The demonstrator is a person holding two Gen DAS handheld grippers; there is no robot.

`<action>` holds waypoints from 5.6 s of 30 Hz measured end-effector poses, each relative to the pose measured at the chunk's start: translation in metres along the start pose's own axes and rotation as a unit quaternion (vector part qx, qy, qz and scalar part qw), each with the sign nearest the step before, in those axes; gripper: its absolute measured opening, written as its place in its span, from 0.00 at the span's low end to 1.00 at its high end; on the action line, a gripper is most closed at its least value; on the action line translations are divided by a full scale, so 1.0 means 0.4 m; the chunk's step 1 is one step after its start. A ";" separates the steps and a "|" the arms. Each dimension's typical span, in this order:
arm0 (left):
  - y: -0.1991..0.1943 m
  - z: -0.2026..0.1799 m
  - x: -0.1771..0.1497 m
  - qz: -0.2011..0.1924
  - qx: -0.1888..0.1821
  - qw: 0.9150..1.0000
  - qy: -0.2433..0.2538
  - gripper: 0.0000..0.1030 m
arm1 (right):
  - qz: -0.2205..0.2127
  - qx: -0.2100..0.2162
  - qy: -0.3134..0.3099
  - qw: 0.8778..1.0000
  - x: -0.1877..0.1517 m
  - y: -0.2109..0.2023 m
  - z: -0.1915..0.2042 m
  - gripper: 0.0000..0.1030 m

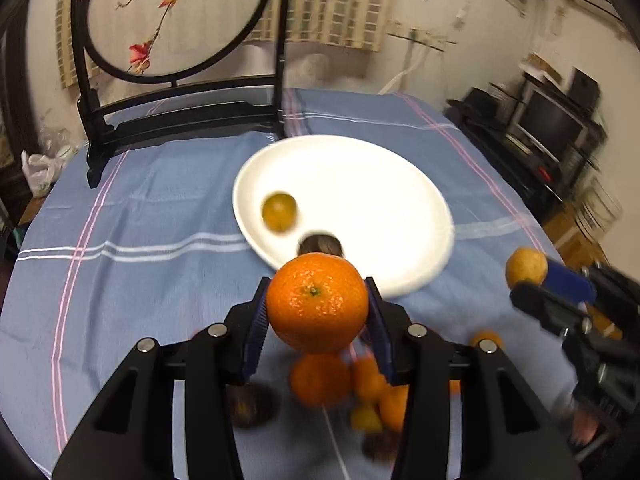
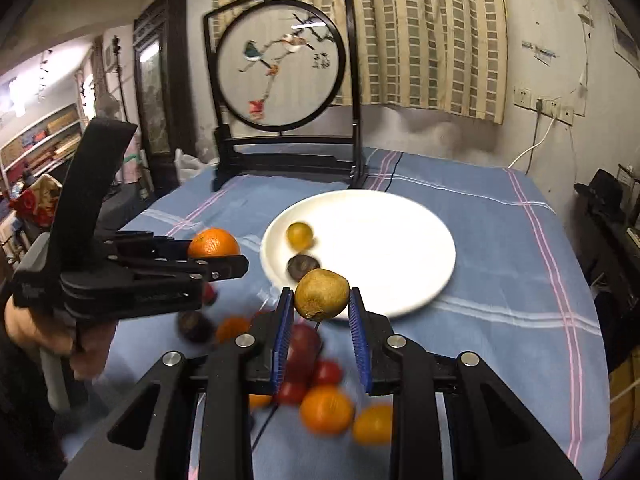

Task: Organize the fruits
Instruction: 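Grasp the pale yellow fruit with the right tool while the left tool grasps a tangerine, place both on plate, then grasp a brown persimmon with each tool and drop both onto the plate, then grasp the large orange with the right tool while the left tool grasps a tangerine, place both on plate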

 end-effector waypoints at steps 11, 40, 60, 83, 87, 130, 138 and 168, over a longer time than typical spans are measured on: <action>0.194 -0.052 0.083 0.043 -0.014 0.999 0.007 0.43 | 0.066 -0.019 0.059 0.996 0.001 0.221 -0.104 0.27; -0.021 0.150 -0.124 0.008 0.068 0.998 -0.006 0.91 | 0.053 -0.006 0.062 0.997 -0.054 0.107 -0.050 0.69; 0.018 0.151 -0.238 0.045 0.045 0.998 0.000 0.91 | 0.127 0.053 -0.017 0.990 -0.260 -0.014 0.145 0.71; 0.063 0.091 -0.252 0.047 0.034 0.997 0.054 0.59 | 0.132 0.037 0.018 0.990 -0.301 0.002 0.138 0.37; 0.059 0.088 -0.252 0.044 0.022 0.997 0.055 0.44 | 0.118 0.044 0.023 0.992 -0.292 -0.022 0.134 0.37; 0.081 0.019 0.014 -0.020 0.049 0.999 -0.007 0.90 | 0.076 0.003 0.074 0.994 -0.031 0.203 -0.081 0.73; 0.013 0.108 -0.110 -0.028 0.058 0.996 -0.054 0.92 | 0.072 -0.008 0.085 0.994 -0.090 0.116 -0.100 0.73; 0.006 0.119 -0.171 -0.034 0.037 0.998 -0.034 0.92 | 0.156 -0.056 -0.012 0.986 -0.238 0.122 -0.092 0.40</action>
Point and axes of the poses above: each gripper's, at about its wrist camera, not at the fingertips, and y roughly the way its jaws point, z to its left, x to its top, the point moved 2 cm from there along y, roughly the way its jaws point, and after that the axes turned 1 degree about y, right-handed, at the moved point
